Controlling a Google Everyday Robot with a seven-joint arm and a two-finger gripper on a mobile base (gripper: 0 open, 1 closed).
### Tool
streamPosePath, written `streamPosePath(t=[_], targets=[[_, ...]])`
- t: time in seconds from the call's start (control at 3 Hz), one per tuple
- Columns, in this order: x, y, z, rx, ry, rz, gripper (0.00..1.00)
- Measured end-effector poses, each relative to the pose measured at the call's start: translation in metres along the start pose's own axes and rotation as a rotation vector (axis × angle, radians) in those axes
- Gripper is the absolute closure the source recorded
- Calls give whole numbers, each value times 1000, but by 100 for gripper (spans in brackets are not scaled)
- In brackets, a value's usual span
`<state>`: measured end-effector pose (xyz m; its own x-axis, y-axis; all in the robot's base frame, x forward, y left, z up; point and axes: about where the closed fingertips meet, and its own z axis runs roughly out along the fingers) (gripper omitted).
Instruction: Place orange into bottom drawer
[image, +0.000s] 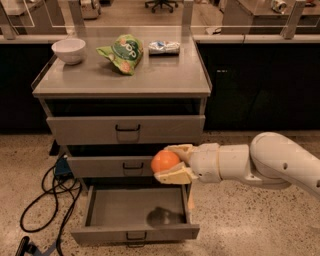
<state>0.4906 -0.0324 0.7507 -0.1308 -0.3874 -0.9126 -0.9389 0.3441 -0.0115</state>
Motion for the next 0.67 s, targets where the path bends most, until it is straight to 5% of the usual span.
streamPosePath(t=[0.67], targets=[[129, -167, -41, 275, 140, 125, 100]])
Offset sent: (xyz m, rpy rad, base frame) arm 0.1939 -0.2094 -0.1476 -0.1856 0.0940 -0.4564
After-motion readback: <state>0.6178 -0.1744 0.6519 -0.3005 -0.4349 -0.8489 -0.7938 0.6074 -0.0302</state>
